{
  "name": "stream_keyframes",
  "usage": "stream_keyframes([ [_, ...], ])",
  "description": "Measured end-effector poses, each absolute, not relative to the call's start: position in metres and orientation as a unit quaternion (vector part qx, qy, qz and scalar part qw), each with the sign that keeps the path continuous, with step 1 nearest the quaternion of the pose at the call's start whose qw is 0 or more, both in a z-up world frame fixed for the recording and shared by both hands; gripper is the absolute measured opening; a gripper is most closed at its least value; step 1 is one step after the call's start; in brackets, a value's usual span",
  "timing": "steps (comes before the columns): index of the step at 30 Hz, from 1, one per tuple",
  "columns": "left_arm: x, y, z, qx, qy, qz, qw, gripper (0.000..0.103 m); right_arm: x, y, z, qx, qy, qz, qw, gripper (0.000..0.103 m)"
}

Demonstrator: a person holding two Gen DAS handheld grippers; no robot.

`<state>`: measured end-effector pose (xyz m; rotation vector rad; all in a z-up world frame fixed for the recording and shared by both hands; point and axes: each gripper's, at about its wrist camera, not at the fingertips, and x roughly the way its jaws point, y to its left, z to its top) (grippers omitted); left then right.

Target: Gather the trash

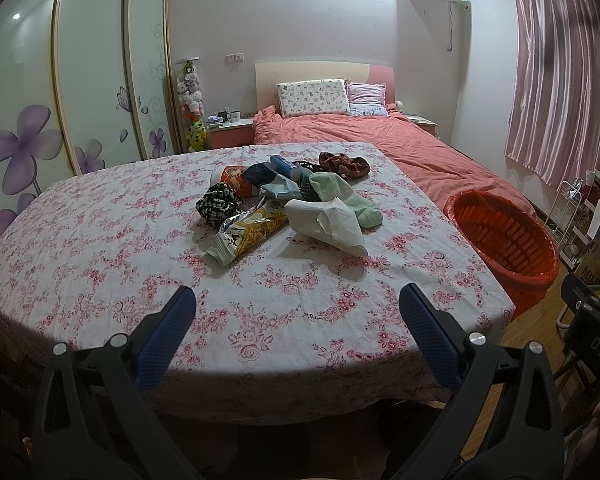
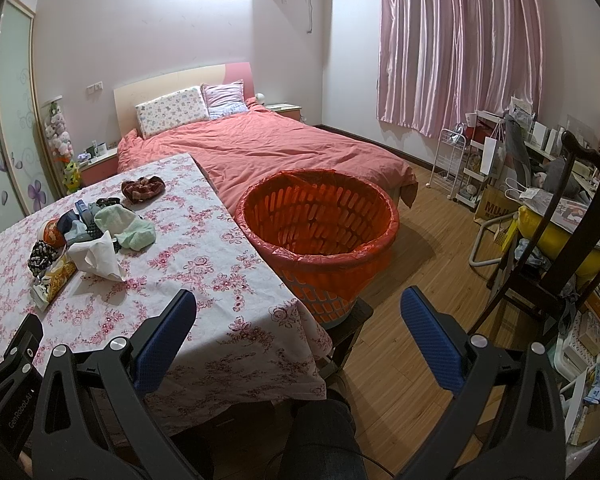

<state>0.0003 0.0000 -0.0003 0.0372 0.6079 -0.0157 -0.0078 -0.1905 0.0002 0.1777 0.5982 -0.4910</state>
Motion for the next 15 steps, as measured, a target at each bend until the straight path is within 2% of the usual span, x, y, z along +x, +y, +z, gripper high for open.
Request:
stream_keyframes([
  [15,0.0001,-0.0005,-0.0006,0.018,0.301,-0.008,0.953,0.099,-0.0063,-0.1898,-0.0015,0.087,0.292,-0.239,0.922,0.101],
])
